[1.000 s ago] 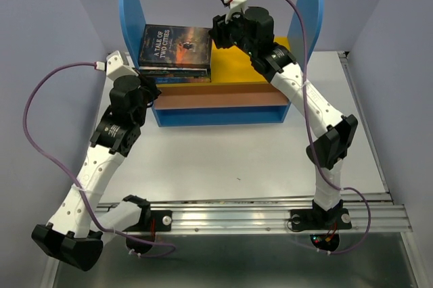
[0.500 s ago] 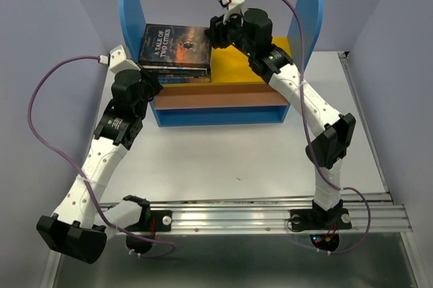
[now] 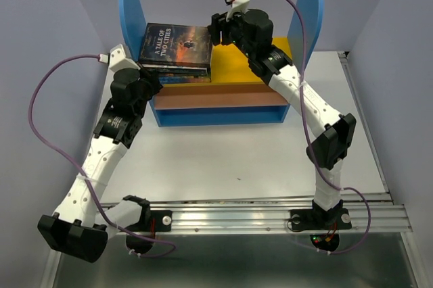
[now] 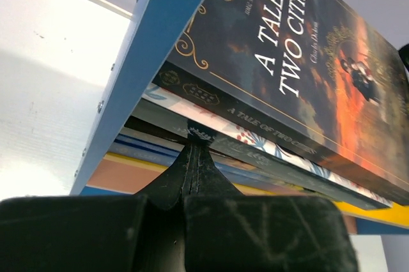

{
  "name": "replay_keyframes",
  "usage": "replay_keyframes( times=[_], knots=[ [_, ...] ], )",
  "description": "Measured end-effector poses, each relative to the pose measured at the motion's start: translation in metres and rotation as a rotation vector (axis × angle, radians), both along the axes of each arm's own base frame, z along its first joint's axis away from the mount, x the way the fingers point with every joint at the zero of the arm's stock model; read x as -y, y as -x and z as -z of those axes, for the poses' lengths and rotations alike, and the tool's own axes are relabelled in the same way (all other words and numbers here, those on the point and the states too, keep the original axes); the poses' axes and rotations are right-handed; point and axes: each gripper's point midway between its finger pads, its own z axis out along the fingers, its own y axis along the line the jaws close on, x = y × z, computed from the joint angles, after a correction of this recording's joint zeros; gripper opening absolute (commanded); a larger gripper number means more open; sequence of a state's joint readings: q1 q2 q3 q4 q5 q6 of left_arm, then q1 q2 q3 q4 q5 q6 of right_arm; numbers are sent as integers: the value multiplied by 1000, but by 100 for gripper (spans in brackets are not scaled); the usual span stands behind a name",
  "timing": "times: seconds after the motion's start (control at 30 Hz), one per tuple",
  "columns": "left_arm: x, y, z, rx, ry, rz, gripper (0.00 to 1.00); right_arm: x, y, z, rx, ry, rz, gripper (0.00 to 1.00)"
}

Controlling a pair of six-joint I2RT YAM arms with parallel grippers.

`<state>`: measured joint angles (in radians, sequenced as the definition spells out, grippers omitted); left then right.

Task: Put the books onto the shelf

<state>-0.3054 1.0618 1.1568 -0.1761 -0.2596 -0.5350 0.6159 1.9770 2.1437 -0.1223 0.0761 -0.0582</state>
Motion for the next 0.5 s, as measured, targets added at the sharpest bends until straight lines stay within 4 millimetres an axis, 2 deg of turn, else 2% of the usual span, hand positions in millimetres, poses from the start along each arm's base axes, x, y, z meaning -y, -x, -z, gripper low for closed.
replay_keyframes(
  times=[0.17,0.23,0.27,0.3,0.33,0.37,0.4,0.43,0.5],
  knots=[
    [0,19,-12,50,37,25,0,17,-4,-5,3,-15,94,69],
    [-2,29,-20,78,54,33,0,23,-4,-6,4,-22,122,79],
    [-3,35,-24,92,61,37,3,27,-3,-6,1,-24,137,95],
    [-3,38,-26,97,64,38,14,30,-2,-4,-3,-22,145,100],
    [-4,42,-30,107,68,38,46,35,1,-1,-12,-25,160,100],
    [-6,46,-31,110,69,37,65,39,4,4,-24,-17,170,100],
    [-8,51,-32,108,66,34,77,46,10,8,-42,-14,184,100],
    [-12,56,-31,101,73,20,99,51,15,14,-61,-13,196,100],
    [-19,64,-26,80,68,-6,99,66,31,24,-98,-22,223,100]
  ],
)
